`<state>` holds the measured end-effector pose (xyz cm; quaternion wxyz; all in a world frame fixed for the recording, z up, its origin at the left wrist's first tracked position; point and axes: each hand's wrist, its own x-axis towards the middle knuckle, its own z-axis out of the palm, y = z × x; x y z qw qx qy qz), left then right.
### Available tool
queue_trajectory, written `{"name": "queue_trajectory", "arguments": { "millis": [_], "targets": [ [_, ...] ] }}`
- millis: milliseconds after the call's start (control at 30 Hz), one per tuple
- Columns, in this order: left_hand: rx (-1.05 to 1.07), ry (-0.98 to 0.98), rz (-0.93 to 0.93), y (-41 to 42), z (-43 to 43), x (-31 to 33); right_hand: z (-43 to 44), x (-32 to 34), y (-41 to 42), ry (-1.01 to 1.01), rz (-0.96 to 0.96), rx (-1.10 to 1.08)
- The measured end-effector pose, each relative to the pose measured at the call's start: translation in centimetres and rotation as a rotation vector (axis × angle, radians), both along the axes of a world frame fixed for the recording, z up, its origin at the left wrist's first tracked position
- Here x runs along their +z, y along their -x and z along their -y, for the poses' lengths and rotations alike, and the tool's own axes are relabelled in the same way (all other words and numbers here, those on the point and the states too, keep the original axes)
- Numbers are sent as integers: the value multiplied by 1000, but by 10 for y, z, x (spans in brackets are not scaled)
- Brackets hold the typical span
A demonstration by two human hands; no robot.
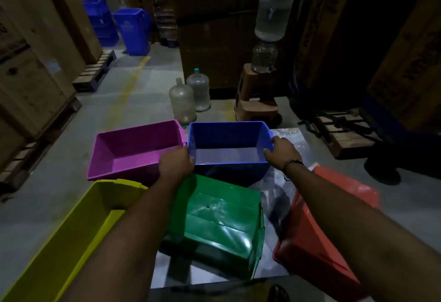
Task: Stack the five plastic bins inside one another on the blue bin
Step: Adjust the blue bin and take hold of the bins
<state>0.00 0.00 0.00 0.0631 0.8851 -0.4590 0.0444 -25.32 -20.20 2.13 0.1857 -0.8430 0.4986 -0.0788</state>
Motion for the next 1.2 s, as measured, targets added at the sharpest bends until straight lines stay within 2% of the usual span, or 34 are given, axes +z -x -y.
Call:
{"name": "queue_trajectory", "arguments": {
  "millis": [167, 367, 500, 733, 1133, 1200],
  "targets": [
    [151, -89, -109, 0, 8, -8, 8, -2, -5, -64, 4, -3],
    [308, 40, -380, 4, 23, -16, 19, -23, -9, -124, -35, -41],
    [395, 122, -456, 12, 36, -21, 28, -35, -9, -131, -33, -70],
    [338, 262, -502, 16, 44, -28, 43, -46, 3, -84, 14, -61],
    [126, 225, -670, 36, 55, -21, 54, -31, 31, -46, 88, -158],
    [134, 193, -615, 36, 44, -22, 42, -36, 33, -28, 109, -187]
  ]
}}
